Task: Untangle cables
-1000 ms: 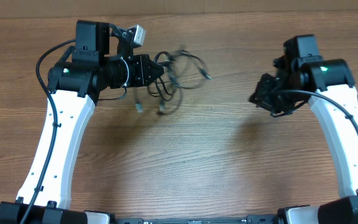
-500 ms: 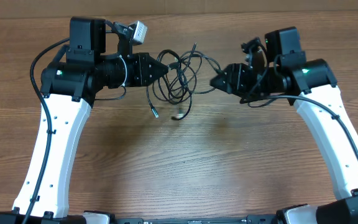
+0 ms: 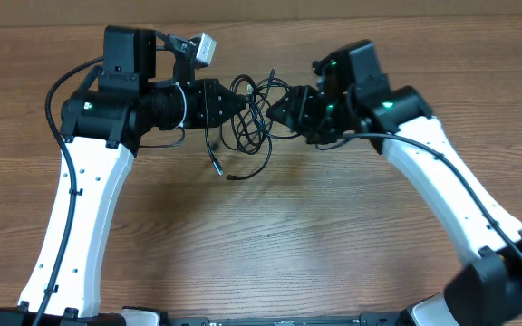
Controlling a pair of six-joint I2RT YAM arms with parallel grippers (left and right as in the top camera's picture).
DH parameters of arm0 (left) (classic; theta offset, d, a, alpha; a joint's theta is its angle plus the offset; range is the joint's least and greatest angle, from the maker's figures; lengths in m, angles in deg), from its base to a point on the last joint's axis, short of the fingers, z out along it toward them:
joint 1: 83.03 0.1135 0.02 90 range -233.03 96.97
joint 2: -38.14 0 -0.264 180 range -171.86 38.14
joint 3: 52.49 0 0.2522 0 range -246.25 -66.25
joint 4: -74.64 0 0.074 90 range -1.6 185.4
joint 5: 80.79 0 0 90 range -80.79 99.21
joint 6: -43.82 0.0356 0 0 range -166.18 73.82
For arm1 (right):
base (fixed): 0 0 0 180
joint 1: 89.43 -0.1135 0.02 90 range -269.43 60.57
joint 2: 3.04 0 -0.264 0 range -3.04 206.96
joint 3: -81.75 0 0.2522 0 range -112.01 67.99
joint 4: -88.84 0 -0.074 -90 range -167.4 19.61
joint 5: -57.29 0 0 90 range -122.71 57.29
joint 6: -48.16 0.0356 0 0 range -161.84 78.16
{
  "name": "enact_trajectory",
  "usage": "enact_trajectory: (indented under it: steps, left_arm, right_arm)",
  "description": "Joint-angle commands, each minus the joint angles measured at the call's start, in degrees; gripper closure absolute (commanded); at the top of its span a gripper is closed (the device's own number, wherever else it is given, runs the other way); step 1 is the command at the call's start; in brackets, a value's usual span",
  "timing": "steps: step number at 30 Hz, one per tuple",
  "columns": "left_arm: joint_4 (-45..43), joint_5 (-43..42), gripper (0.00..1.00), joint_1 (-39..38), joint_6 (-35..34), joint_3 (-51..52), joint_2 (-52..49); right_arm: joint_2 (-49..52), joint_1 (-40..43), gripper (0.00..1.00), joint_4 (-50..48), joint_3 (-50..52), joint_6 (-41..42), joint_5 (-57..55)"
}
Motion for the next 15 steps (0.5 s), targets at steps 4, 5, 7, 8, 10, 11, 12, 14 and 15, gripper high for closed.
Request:
enact_trajectory:
  steps: [4,5,7,8,10,11,12,14,15]
  left_arm:
    - [-0.3,-1.2,0.96,-1.0,-0.9,-1.5,0.9]
    - [-0.4,-1.2,0.96,-1.2,-1.2,-1.5,0.9]
    - [-0.8,-1.7,0.96,-1.2,-1.9,-1.5,0.9]
    - [-1.0,-2.1,0.96,-1.2,-1.9,-1.5,0.9]
    - [-1.2,-2.0,0.96,-1.2,-1.9,-1.5,0.9]
    - [-1.2,-2.0,0.96,-1.1,-1.9,-1.5,0.9]
    - [-1.2,-2.0,0.96,-0.9,-1.9,-1.5,0.9]
    - [-1.2,-1.7,0.96,-0.1,-1.8,-1.5,0.9]
    - [-1.2,-1.4,0.96,0.7,-1.7,-1.5,0.9]
  right_arm:
    - [5.3,-1.5,0.41,-8.5,-0.8,4.0,-1.9]
    - [5.9,-1.5,0.41,-10.3,-0.8,4.2,-2.0]
    - [6.6,-1.5,0.48,-11.4,-0.8,5.4,-3.5]
    - [6.9,-1.5,0.53,-11.3,-0.8,5.7,-4.5]
    - [7.0,-1.5,0.69,-10.2,-0.8,5.9,-6.7]
    - [7.0,-1.5,0.78,-8.6,-0.8,5.9,-9.2]
    - [7.0,-1.5,0.87,-7.0,-0.8,5.9,-11.4]
    - [7.0,-1.3,0.96,-3.5,-0.8,5.7,-15.3]
    - [7.0,-1.0,0.96,-0.9,-0.8,5.2,-17.9]
